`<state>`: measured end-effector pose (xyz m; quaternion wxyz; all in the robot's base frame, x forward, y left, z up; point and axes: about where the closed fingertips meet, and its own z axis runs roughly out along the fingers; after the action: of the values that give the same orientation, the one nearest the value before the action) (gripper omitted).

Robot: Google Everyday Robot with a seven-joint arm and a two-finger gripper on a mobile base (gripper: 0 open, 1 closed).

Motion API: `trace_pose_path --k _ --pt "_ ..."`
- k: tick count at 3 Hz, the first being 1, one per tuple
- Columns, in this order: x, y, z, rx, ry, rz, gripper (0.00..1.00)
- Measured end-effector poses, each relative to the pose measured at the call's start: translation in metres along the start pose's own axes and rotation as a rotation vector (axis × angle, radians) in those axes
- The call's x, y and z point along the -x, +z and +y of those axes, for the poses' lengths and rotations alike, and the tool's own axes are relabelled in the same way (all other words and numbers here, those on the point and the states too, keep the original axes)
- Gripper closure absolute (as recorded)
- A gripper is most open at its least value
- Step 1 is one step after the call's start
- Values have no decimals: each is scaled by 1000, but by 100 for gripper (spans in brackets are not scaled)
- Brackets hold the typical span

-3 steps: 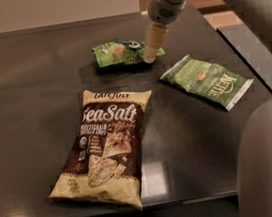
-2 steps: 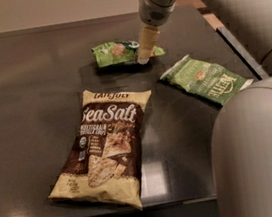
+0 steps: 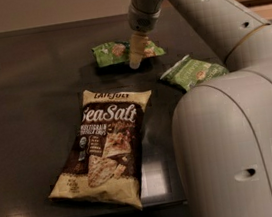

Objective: Pick green rice chip bag

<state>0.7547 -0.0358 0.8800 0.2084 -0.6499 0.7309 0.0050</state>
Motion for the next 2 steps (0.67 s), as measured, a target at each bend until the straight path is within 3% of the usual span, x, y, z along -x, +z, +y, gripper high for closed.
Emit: trace_pose_path --k 1,2 --pt "5 12 -2 25 4 13 0" --pt "5 22 -4 42 14 21 18"
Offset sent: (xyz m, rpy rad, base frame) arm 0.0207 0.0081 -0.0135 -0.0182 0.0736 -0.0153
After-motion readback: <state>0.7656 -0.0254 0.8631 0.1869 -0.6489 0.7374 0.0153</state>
